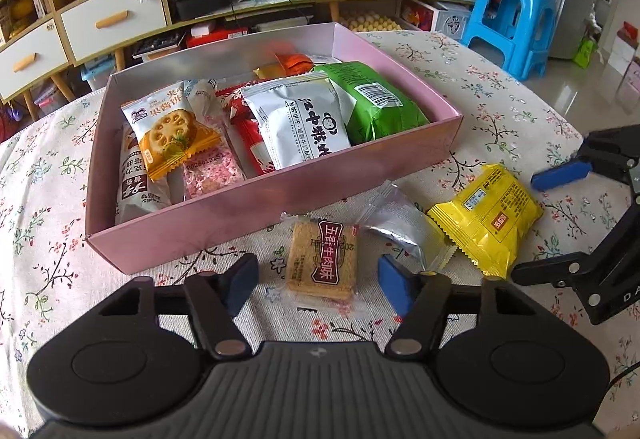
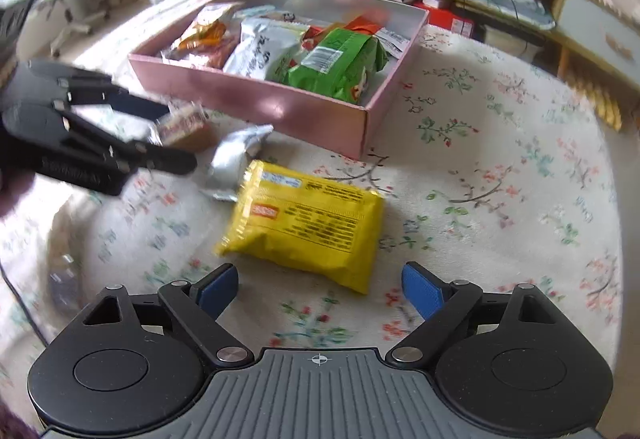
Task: Organize snacks
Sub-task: 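Grasp the brown wrapped cake with left tool while right tool grasps yellow packet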
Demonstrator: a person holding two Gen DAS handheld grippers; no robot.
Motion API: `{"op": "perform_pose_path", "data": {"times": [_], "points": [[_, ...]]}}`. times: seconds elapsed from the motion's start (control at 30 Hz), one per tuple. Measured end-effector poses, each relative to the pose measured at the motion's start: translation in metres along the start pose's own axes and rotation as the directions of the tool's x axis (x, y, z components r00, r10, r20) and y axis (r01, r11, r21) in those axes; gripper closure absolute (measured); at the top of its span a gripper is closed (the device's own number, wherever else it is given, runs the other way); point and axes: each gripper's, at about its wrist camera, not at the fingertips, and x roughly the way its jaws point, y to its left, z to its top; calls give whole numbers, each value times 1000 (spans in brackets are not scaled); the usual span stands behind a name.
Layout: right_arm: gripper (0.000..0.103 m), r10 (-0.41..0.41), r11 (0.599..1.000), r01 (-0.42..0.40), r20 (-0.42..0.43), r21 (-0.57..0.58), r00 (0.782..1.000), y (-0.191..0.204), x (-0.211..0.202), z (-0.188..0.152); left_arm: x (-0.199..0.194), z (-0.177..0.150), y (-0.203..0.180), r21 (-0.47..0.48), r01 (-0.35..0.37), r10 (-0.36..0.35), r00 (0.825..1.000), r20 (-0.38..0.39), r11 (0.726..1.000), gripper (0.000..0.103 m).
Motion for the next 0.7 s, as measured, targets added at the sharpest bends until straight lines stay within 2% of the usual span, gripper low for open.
{"op": "perform_pose_path", "data": {"times": [0.13, 0.3, 0.47, 0.7], "points": [[5, -12, 1000, 11, 37, 10, 999, -4, 6, 1, 2, 2, 0, -2, -2, 2, 1000, -6, 1000, 49], [5, -25, 1000, 24, 80, 7, 996, -2, 12, 8, 1, 5, 0, -22, -17, 17, 1000, -19, 1000, 70], [5, -33, 999, 33, 114, -2, 993, 4, 18, 15, 1, 7, 2, -32, -22, 21, 999, -34, 999, 70], [8, -20, 1000, 20, 109, -3, 994, 12, 23, 24, -2, 7, 11, -56, -16, 13, 998, -58, 998, 70]]}}
